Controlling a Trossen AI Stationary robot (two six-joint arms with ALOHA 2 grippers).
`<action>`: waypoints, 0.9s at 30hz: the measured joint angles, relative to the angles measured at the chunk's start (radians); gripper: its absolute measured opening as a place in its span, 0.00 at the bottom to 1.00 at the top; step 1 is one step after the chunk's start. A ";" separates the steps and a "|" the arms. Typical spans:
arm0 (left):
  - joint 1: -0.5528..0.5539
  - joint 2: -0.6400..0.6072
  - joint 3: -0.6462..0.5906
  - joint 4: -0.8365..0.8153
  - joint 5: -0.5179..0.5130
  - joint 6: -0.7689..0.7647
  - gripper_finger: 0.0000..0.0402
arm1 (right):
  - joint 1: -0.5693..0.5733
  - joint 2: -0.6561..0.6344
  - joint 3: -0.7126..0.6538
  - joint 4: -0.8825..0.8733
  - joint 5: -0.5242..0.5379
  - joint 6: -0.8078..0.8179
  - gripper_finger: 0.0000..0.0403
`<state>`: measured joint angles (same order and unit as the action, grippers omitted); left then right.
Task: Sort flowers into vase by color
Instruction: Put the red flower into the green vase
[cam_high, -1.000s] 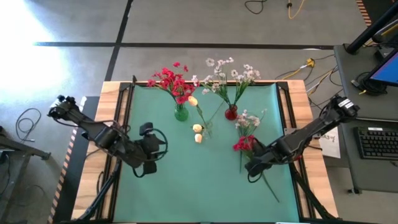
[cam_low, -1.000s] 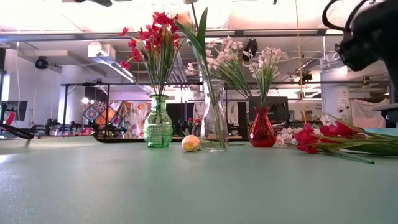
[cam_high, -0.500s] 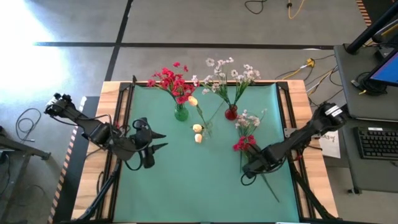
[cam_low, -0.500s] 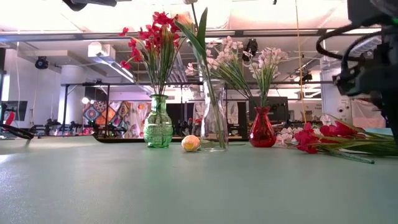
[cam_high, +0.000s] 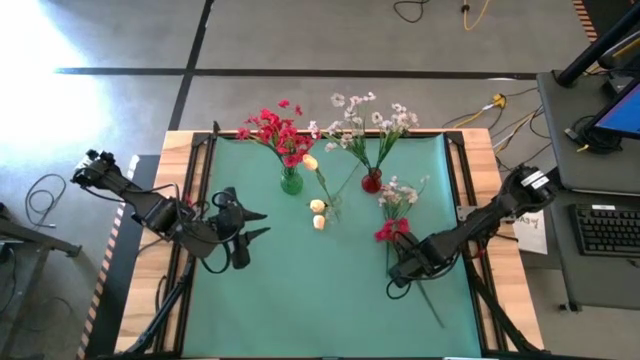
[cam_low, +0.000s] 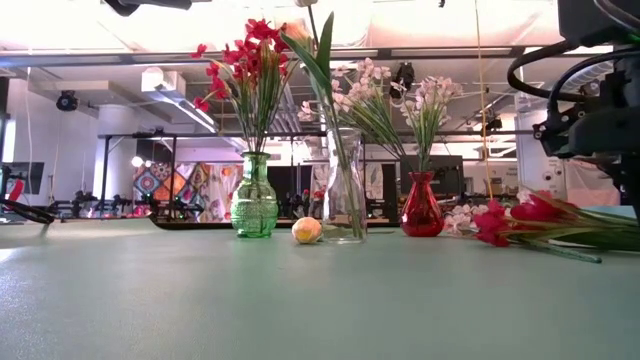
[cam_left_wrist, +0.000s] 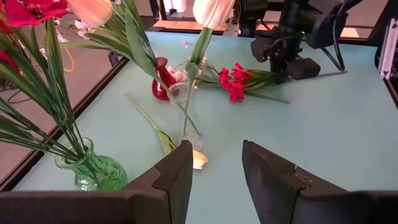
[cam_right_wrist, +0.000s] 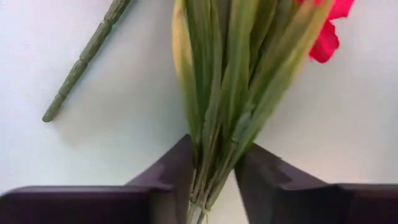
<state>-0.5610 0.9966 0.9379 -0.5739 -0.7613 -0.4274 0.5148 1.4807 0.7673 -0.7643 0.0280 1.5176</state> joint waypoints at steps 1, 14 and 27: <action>0.000 0.000 0.000 0.001 0.000 0.000 0.32 | 0.000 0.000 0.000 0.000 0.000 0.000 0.20; 0.000 0.012 0.000 0.003 0.011 0.000 0.32 | 0.004 -0.065 -0.006 -0.007 -0.068 -0.003 0.09; 0.000 0.043 0.000 0.018 0.021 0.000 0.32 | 0.018 -0.348 -0.004 -0.067 0.065 -0.015 0.09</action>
<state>-0.5610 1.0395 0.9377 -0.5563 -0.7401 -0.4278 0.5332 1.1325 0.7632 -0.8318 0.0932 1.5028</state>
